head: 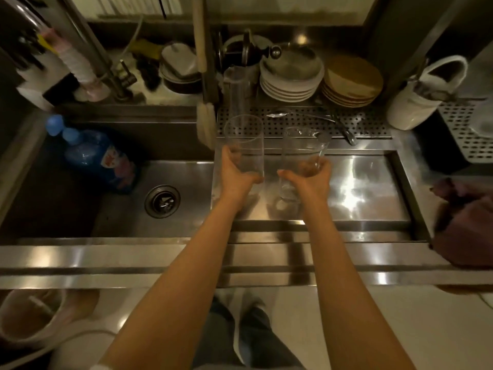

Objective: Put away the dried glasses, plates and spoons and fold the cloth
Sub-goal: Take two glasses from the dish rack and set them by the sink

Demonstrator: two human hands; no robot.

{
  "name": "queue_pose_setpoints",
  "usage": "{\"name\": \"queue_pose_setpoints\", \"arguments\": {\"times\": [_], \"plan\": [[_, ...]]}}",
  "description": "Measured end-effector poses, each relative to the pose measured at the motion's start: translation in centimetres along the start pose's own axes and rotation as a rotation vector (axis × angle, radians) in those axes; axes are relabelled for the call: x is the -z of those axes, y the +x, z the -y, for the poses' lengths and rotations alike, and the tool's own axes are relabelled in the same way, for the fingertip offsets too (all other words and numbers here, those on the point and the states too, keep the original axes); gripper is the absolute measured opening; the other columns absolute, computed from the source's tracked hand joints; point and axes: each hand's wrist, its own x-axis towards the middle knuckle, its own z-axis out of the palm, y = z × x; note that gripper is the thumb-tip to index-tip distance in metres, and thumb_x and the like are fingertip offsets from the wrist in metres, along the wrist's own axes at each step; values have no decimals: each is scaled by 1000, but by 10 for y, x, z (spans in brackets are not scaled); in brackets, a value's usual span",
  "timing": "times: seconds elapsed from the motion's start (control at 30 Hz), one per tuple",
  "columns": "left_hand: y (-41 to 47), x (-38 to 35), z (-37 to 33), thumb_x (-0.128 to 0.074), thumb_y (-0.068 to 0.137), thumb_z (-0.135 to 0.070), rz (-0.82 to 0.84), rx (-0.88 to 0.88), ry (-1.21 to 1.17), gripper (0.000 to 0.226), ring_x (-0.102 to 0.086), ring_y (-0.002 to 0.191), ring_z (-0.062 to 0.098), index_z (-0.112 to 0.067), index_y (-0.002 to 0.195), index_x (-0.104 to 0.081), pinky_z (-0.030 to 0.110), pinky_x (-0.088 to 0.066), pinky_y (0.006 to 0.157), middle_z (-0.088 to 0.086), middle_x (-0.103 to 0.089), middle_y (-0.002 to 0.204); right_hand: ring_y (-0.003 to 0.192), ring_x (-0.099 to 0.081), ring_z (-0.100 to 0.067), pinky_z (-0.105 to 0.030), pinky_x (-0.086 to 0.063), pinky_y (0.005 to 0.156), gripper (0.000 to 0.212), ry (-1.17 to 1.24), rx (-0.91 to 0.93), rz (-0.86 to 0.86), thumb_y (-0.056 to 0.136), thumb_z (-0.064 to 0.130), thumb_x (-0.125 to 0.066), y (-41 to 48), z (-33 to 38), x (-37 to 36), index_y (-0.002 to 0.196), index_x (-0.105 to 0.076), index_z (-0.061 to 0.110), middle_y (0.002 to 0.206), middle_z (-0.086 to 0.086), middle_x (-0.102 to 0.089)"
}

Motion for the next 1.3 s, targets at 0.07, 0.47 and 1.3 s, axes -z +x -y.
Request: {"name": "queue_pose_setpoints", "arguments": {"times": [0.07,0.47,1.3], "plan": [[3,0,3,-73,62,13,-12,18,-14,76,-47,109,11,-20,122,-38,5,-45,69,-1,-50,119,95,-55,-13,-17,-44,70,74,-27,4,14,56,15,-85,1,-3,-2,114,-41,23,106,3,-55],[22,4,7,-69,67,13,66,-16,29,77,-49,119,18,-11,133,-37,30,-49,92,1,-50,124,104,-55,-6,-29,-49,86,72,-40,114,185,51,15,-85,-9,-15,-15,98,-42,48,109,14,-55],[-3,40,-6,-51,92,-16,25,209,-333,22,-64,82,11,-9,112,-60,16,-54,65,2,-66,93,99,-52,-6,-32,-50,87,79,-203,189,317,57,17,-84,-49,-12,-61,114,-32,31,101,19,-47]]}}
